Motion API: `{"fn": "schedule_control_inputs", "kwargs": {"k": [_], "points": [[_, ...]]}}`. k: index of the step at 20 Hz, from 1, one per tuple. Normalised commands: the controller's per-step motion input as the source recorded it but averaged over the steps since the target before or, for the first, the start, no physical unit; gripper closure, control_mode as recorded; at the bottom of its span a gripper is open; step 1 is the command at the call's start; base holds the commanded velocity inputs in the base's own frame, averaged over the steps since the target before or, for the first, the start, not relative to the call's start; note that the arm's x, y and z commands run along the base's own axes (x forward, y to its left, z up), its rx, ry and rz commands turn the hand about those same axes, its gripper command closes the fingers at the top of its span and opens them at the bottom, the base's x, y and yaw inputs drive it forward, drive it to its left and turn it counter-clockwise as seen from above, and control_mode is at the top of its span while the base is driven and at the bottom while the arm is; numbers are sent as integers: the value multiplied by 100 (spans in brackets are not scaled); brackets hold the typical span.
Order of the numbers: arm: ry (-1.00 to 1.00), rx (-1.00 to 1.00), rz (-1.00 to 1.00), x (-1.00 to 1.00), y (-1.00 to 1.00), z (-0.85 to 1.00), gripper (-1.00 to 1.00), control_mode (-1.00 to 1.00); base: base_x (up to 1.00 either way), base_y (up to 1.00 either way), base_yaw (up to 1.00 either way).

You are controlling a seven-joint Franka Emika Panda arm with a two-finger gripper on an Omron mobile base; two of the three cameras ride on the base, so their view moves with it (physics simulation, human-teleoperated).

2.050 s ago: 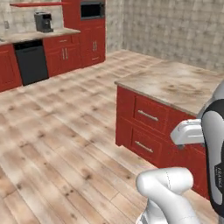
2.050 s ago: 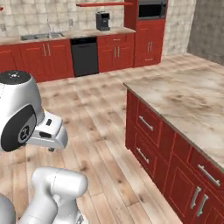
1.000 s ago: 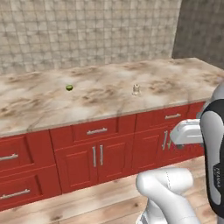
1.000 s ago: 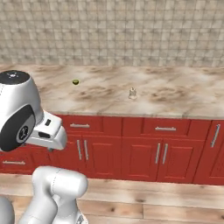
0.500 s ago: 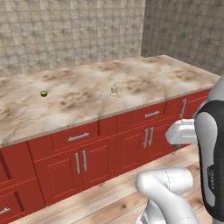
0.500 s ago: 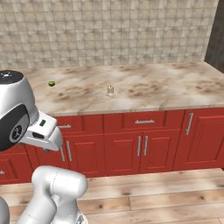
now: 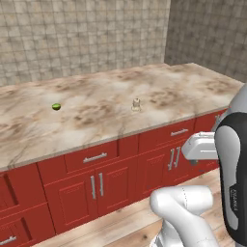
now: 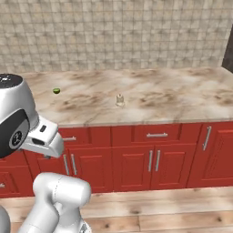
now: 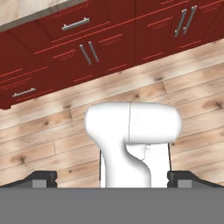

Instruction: Pick the candle and candle from the dining table and place them in the open cabinet. Close the cabinet after placing the objects.

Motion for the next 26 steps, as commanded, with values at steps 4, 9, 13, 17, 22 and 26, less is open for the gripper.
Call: {"fn": "schedule_control_inputs", "kwargs": {"k": [4, 9, 13, 17, 22, 26], "points": [[0, 0, 0, 0, 0, 0, -100, 100, 53, 0, 34], [0, 0, 0, 0, 0, 0, -100, 100, 27, -22, 43], [0, 0, 0, 0, 0, 0, -100, 100, 25, -82, 39], [0, 0, 0, 0, 0, 0, -100, 100, 32, -100, 34], [0, 0, 0, 0, 0, 0, -100, 100, 29, -68, 5], [0, 0, 0, 0, 0, 0, -100, 100, 40, 0, -8]]}}
